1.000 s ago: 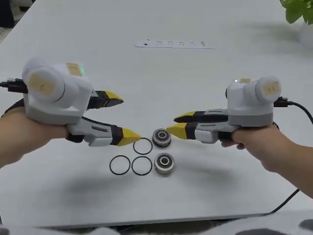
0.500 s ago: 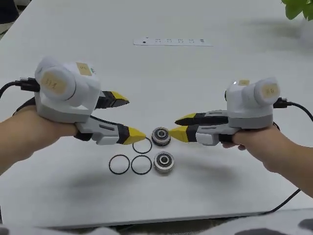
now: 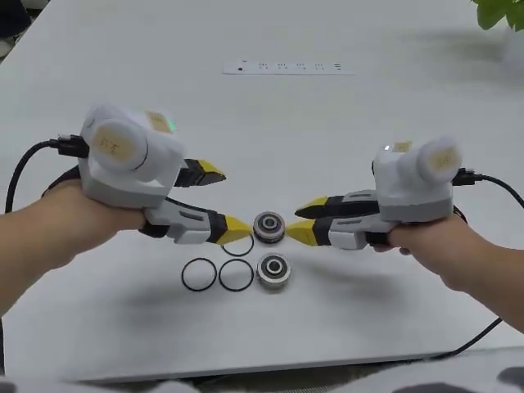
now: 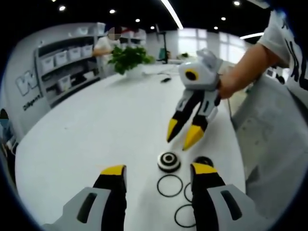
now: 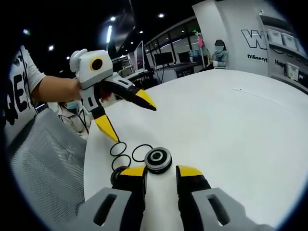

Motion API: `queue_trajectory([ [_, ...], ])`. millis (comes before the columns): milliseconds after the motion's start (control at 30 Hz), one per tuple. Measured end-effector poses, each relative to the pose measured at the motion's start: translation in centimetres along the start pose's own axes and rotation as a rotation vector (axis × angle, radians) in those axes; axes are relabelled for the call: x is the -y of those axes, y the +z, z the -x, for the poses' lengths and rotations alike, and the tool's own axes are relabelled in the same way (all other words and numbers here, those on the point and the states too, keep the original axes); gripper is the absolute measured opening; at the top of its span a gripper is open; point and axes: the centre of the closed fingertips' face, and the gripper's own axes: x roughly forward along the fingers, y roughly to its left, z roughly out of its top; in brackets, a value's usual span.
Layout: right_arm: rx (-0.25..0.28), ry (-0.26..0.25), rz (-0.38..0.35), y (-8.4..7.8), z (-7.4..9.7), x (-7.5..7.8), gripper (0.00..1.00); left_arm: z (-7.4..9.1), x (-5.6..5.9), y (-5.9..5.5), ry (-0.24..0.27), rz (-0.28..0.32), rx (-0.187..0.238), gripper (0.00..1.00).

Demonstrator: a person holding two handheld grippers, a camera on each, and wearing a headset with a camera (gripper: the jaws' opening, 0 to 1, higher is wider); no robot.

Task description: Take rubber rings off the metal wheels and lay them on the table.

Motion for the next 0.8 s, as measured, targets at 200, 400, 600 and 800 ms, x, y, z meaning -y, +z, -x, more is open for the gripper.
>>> queue_trajectory([
  [200, -0.023, 0.008, 0.017, -0.7, -0.4, -0.1, 0.2, -0.7, 0.3, -0.2, -0.014, 0.001, -0.01, 0.53],
  [400, -0.035, 0.016, 0.022, -1.2, -0.8, 0.0, 0.19, -1.3, 0.7, -0.5, -0.027, 0.008, -0.02, 0.52],
  [600, -0.042, 0.021, 0.024, -1.5, -1.0, 0.0, 0.18, -2.0, 1.0, -1.0, -0.04, 0.014, -0.034, 0.5],
  [800, -0.043, 0.024, 0.022, -1.6, -1.4, 0.0, 0.17, -2.6, 1.2, -1.2, -0.051, 0.016, -0.04, 0.47],
])
